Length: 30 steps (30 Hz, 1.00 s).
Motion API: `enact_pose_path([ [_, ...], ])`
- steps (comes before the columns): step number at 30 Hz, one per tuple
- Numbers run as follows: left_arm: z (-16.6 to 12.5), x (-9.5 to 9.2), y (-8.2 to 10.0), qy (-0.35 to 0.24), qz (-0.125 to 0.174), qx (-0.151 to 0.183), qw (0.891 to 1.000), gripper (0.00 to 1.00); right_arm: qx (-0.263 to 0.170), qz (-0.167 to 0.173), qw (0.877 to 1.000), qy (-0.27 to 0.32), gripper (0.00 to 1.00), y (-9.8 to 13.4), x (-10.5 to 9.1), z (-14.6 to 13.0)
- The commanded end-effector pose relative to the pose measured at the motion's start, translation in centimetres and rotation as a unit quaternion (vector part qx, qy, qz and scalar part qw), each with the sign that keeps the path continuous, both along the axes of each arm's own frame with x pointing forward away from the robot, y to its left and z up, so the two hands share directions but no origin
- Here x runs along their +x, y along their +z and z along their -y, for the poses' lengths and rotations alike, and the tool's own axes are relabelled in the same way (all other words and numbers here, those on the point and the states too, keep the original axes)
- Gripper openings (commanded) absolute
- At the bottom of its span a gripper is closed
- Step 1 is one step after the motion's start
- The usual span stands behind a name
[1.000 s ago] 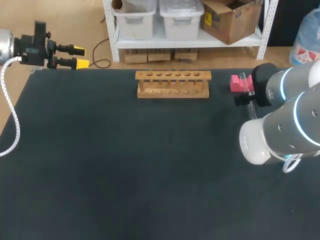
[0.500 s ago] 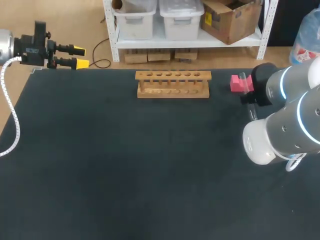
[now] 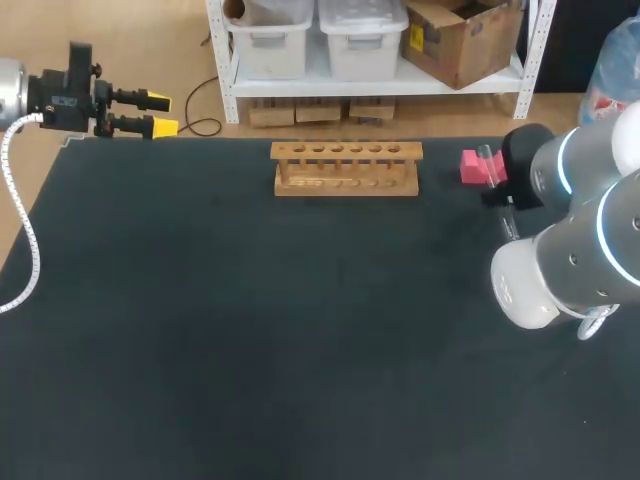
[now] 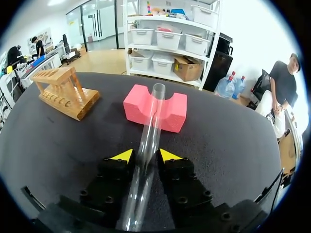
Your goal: Grasp the test tube, adjust it, and insert it.
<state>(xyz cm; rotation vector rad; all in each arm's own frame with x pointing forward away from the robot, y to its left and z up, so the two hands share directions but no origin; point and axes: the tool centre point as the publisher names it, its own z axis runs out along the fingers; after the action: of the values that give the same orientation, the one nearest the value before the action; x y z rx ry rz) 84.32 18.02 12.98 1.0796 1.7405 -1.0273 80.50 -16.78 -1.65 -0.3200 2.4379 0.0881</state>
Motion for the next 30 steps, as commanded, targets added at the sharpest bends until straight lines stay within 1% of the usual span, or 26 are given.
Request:
enact_pose_path([
  [1, 0.0, 0.0, -0.1, -0.001, 0.001, -0.001, 1.0, 1.0, -0.004, -0.004, 1.0, -0.004, 0.25, 0.3, -0.2, -0.2],
  [3, 0.0, 0.0, -0.1, -0.001, 0.001, -0.001, 1.0, 1.0, -0.007, -0.008, 1.0, -0.007, 0.21, 0.3, -0.3, -0.2],
  [5, 0.0, 0.0, -0.1, -0.001, 0.001, -0.001, 1.0, 1.0, -0.01, -0.012, 1.0, -0.014, 0.01, 0.3, -0.4, -0.2],
  [6, 0.0, 0.0, -0.1, -0.001, 0.001, -0.001, 1.0, 1.0, -0.011, -0.012, 1.0, -0.015, 0.0, 0.3, -0.5, -0.2],
  [11, 0.0, 0.0, -0.1, -0.001, 0.001, -0.001, 1.0, 1.0, -0.008, -0.013, 0.999, -0.036, 0.0, 0.4, -0.8, -0.3],
  [17, 0.0, 0.0, -0.1, -0.001, 0.001, -0.001, 1.0, 1.0, -0.003, 0.001, 0.998, -0.066, 0.0, 1.2, -0.9, -0.4],
  [22, 0.0, 0.0, -0.1, -0.001, 0.001, -0.001, 1.0, 1.0, 0.008, 0.02, 0.996, -0.085, 0.0, 3.1, -1.2, -0.8],
  [26, 0.0, 0.0, -0.1, -0.001, 0.001, -0.001, 1.0, 1.0, 0.013, 0.027, 0.995, -0.1, 0.0, 4.9, -1.9, -1.7],
  [30, 0.0, 0.0, -0.1, -0.001, 0.001, -0.001, 1.0, 1.0, 0.017, 0.033, 0.991, -0.127, 0.0, 6.7, -2.6, -2.7],
])
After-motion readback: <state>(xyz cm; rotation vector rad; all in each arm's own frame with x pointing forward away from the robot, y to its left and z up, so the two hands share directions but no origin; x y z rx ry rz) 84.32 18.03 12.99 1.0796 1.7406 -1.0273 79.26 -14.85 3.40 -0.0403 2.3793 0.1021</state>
